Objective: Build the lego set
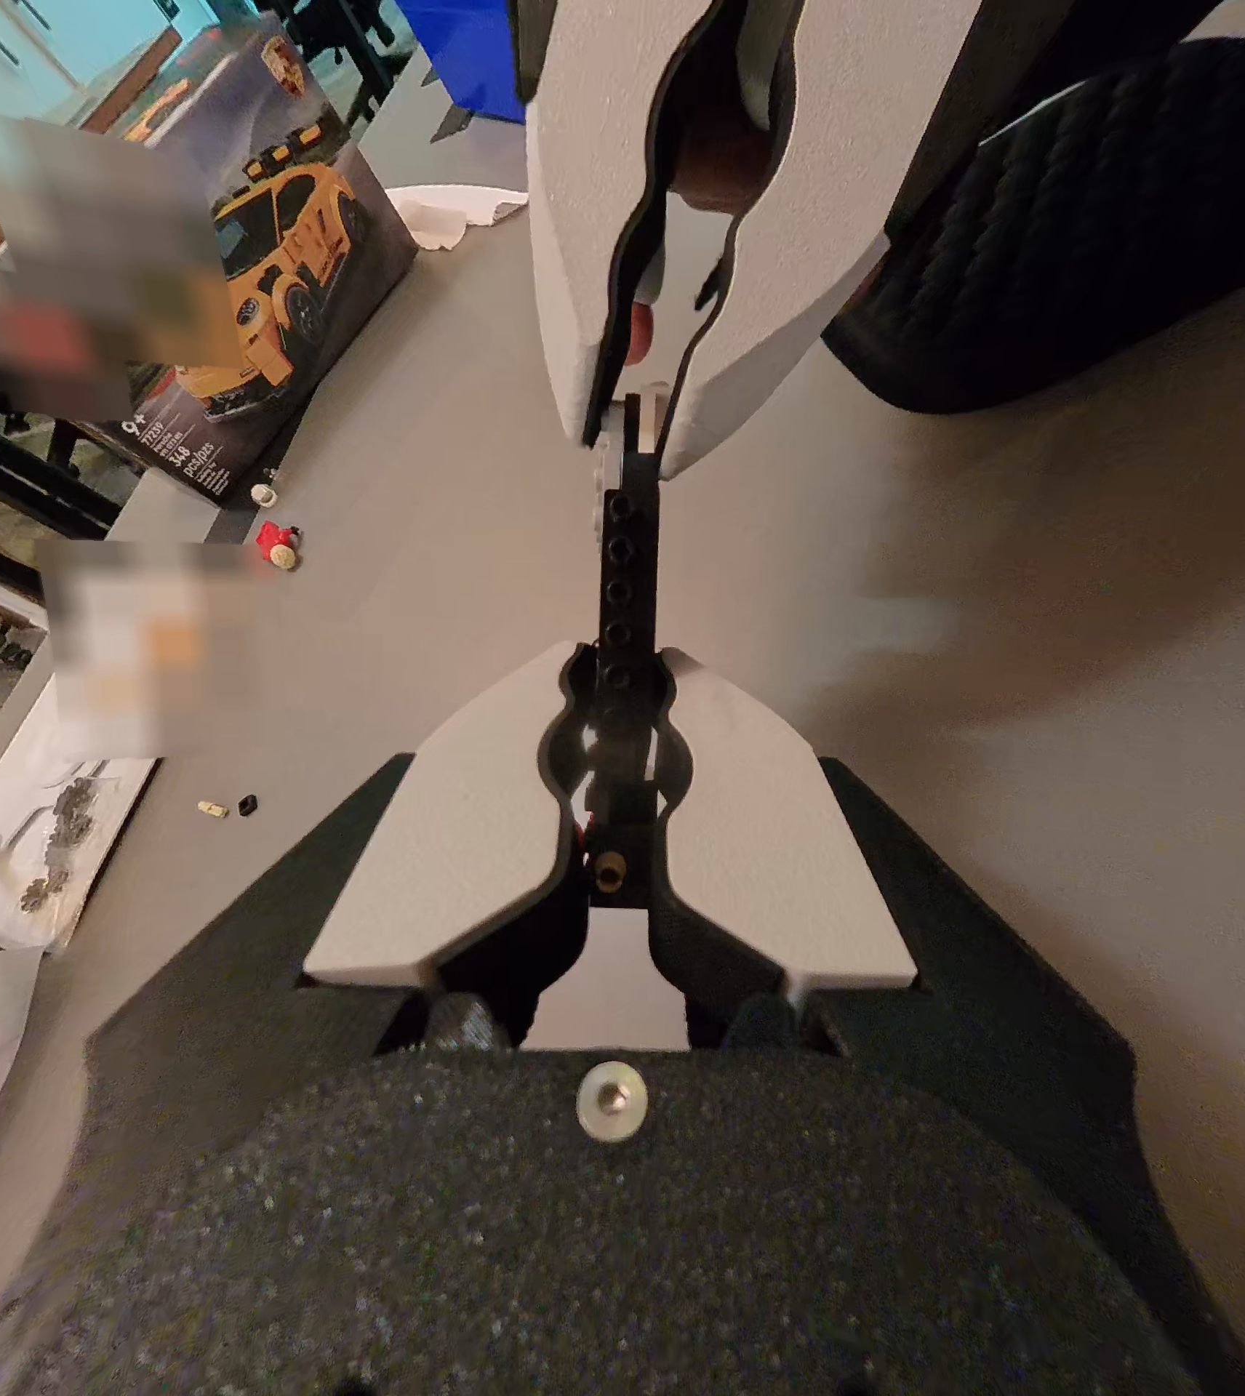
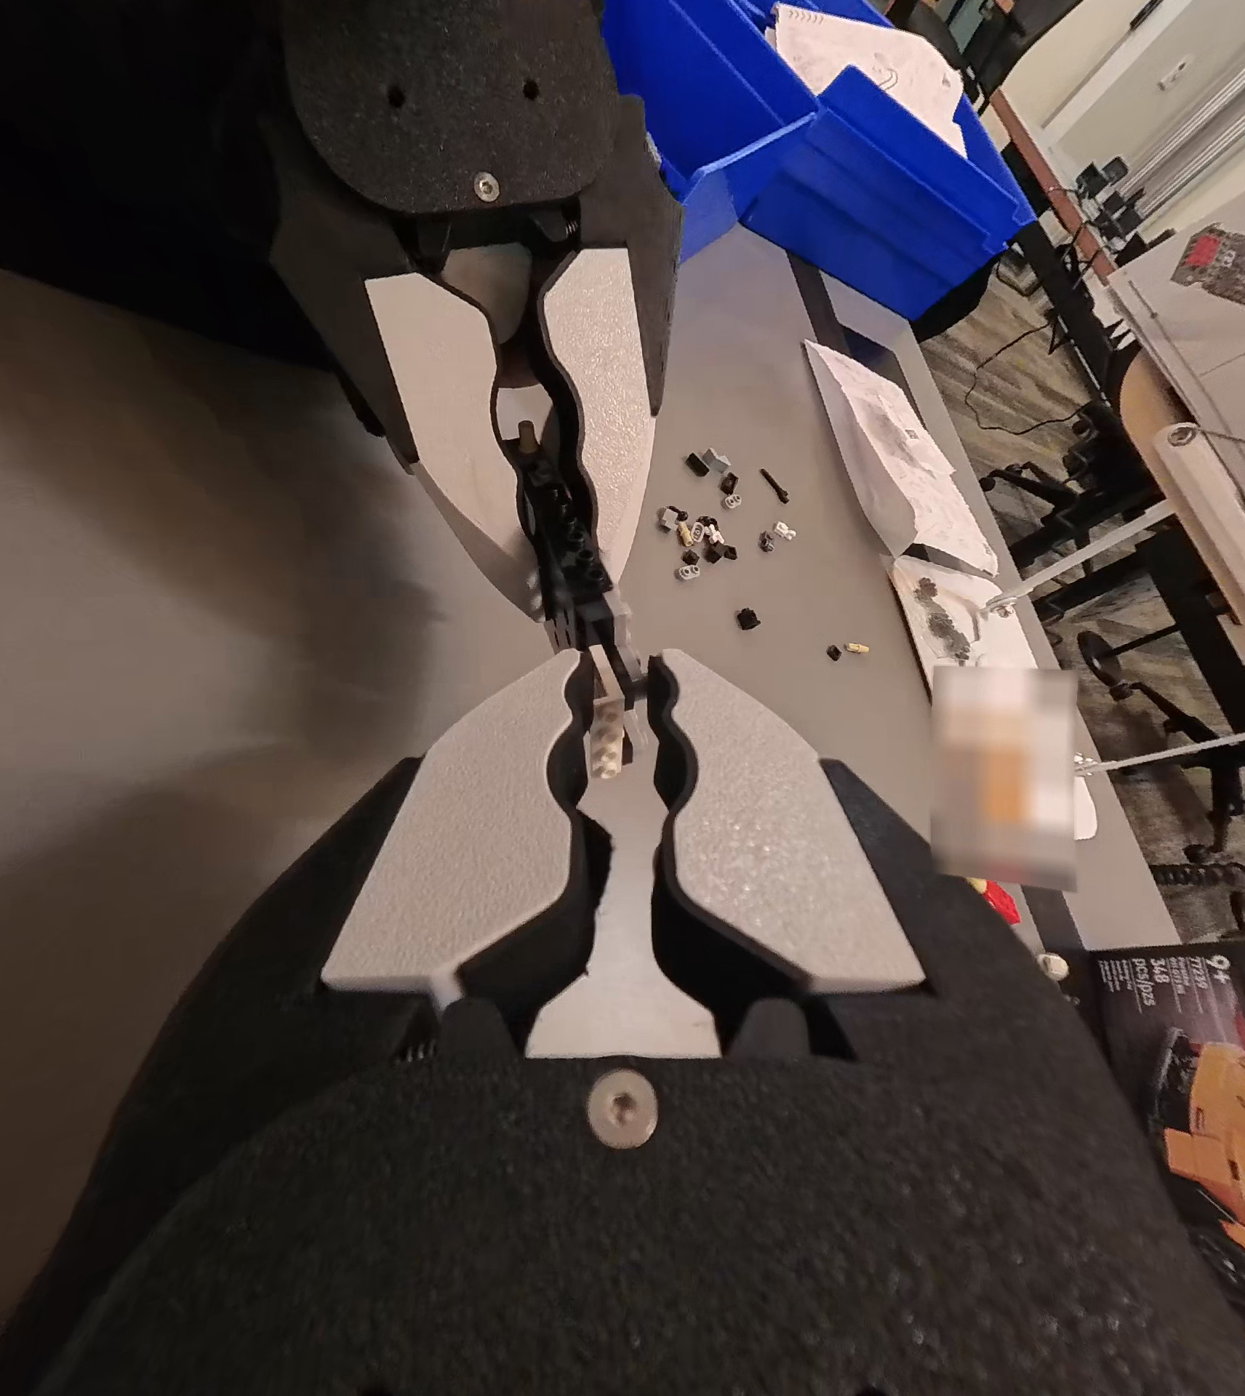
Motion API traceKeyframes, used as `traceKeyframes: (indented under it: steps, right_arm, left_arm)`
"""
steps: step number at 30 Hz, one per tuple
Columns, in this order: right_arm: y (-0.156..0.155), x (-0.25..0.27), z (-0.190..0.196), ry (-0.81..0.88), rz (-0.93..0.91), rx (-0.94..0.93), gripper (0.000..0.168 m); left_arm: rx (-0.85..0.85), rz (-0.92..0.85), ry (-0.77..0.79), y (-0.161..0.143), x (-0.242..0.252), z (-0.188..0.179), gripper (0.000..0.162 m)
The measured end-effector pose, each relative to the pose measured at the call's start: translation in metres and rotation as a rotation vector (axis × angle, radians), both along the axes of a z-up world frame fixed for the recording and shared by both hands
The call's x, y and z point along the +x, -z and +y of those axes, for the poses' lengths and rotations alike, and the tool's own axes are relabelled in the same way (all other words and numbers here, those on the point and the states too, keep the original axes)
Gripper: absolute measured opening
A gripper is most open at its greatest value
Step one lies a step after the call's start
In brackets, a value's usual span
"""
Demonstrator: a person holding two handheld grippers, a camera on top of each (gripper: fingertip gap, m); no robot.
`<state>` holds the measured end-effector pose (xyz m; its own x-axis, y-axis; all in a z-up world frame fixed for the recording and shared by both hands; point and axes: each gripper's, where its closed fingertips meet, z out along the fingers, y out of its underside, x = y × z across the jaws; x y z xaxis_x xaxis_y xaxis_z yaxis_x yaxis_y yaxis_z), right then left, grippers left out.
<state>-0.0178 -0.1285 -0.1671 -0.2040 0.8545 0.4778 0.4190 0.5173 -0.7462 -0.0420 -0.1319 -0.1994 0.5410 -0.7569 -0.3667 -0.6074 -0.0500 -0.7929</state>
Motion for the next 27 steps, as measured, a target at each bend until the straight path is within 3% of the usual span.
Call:
traceKeyframes:
  steps: [3, 5, 8, 13, 21, 27]
  right_arm:
    - [-0.012, -0.001, -0.002, -0.002, 0.040, -0.031, 0.015]
    - [-0.022, 0.003, -0.004, -0.028, 0.043, -0.022, 0.030]
    - [-0.024, 0.014, -0.001, -0.057, 0.037, -0.008, 0.032]
    - [-0.020, 0.013, -0.002, -0.052, 0.088, 0.039, 0.015]
    - [-0.040, 0.013, -0.022, -0.170, 0.235, -0.169, 0.011]
    - [-0.050, 0.011, -0.036, -0.222, 0.282, -0.189, 0.008]
  left_arm:
    - [0.047, -0.074, 0.027, -0.009, 0.001, 0.001, 0.014]
    - [0.110, -0.099, 0.047, -0.018, 0.001, -0.001, 0.014]
    - [0.149, -0.152, 0.069, -0.028, 0.001, -0.003, 0.014]
    - [0.143, -0.241, 0.123, -0.036, 0.012, -0.011, 0.014]
    - [0.049, -0.482, 0.249, -0.049, 0.017, -0.025, 0.014]
    - [0.043, -0.519, 0.320, -0.051, 0.020, -0.034, 0.014]
